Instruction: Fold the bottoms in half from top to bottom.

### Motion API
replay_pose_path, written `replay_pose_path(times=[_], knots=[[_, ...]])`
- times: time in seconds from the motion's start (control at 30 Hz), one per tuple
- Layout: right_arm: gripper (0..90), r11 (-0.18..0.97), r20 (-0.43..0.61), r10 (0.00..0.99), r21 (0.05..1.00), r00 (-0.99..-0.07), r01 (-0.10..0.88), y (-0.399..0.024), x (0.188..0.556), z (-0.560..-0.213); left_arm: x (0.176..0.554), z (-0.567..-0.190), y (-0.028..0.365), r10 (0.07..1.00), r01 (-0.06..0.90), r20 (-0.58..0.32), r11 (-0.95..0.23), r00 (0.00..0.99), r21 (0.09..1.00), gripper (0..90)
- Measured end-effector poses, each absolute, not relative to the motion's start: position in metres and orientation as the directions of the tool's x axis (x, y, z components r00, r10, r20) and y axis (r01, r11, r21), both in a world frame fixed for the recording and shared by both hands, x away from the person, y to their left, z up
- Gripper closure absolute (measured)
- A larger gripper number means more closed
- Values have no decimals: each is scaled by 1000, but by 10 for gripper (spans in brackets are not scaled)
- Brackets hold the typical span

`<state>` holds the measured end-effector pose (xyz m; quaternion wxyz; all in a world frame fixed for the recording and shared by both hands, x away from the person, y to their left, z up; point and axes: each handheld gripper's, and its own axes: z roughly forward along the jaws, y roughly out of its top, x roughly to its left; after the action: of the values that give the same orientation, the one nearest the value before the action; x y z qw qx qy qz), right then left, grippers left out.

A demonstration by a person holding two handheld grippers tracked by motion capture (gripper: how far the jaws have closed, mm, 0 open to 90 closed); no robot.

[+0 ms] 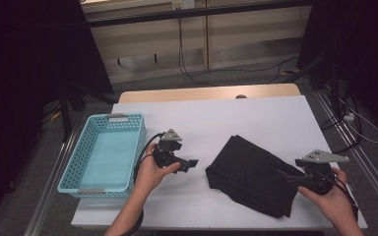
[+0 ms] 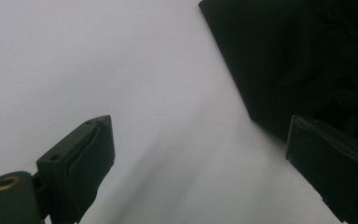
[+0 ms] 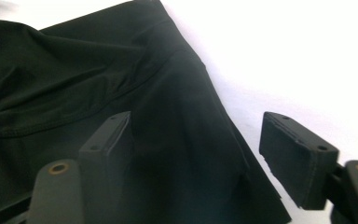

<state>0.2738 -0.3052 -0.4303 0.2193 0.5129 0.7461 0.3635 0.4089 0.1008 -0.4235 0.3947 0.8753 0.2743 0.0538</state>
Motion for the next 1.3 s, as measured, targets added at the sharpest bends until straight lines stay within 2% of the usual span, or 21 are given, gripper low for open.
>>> replay_pose_path(times=[0.8, 1.3], knots=[[216, 228, 41, 916, 765, -399, 603, -295, 278, -433, 397, -441, 65, 513, 451, -136, -560, 847, 695, 71], [216, 240, 37, 910, 765, -413, 597, -292, 279, -433, 398, -432, 55, 527, 424, -111, -522, 842, 740, 80]])
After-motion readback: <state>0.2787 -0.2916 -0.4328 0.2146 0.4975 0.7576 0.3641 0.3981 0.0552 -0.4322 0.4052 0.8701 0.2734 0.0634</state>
